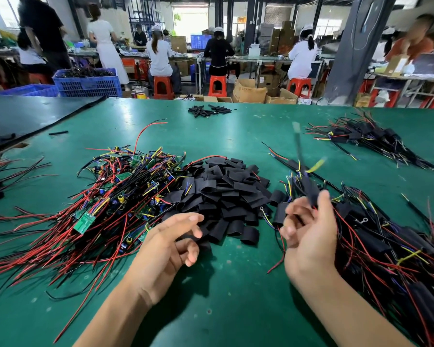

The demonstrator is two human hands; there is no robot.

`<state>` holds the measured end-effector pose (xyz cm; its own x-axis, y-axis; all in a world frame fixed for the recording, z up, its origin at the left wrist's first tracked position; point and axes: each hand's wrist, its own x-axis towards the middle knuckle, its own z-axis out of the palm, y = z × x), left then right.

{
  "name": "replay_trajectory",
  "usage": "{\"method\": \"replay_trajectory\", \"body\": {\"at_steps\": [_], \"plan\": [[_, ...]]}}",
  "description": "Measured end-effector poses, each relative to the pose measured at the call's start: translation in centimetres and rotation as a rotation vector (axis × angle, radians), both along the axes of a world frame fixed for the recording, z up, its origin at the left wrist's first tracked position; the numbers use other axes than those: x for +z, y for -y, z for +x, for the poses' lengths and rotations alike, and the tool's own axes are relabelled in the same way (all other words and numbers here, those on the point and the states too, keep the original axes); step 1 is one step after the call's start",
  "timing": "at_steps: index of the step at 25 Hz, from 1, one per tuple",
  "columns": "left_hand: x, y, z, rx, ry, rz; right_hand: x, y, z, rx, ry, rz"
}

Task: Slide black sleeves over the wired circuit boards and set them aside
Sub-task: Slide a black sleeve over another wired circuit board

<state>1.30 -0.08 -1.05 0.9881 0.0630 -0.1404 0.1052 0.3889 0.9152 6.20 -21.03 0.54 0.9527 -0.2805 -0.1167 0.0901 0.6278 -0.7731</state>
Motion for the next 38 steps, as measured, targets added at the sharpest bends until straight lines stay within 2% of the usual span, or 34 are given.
{"method": "replay_trajectory", "body": {"at_steps": [3,6,8,12,15,17,20,24,28,31,33,38], "plan": [[-0.1,-0.3,0.2,0.103,-0.01,0.001,-0.3,0.8,0.5,-0.029,-0.066,0.057],[-0.4,-0.5,0.3,0.259,0.003,0.085,-1.4,0.4,0.8,0.025,-0.019,-0.063],[-0.9,-0.7,0.4,0.393,0.054,0.292,-2.2,0.0,1.0,0.031,0.001,-0.198],[-1.3,-1.7,0.2,0.637,0.172,0.969,-3.4,-0.1,1.5,0.047,0.065,-0.425],[-1.6,-2.5,0.5,0.602,0.167,1.124,-4.0,-0.3,1.3,0.089,0.144,-0.631],[-1.6,-2.9,0.7,0.532,0.12,1.193,-4.2,-0.6,1.0,0.126,0.188,-0.698],[-1.7,-3.5,1.1,0.486,0.086,1.229,-4.1,-0.9,0.5,0.162,0.225,-0.751],[-1.6,-3.4,1.3,0.573,0.071,1.2,-3.9,-0.9,0.4,0.19,0.219,-0.784],[-1.3,-3.1,1.3,0.689,0.113,1.067,-3.7,-1.0,0.2,0.22,0.22,-0.817],[-0.9,-2.6,1.1,0.738,0.115,0.886,-3.6,-1.0,0.0,0.237,0.233,-0.852],[-0.8,-1.9,0.9,0.727,0.2,0.825,-3.3,-1.1,-0.3,0.254,0.24,-0.859],[-1.1,1.7,-0.2,0.567,0.632,1.043,-2.7,-1.7,-1.3,0.515,0.266,-0.815]]}}
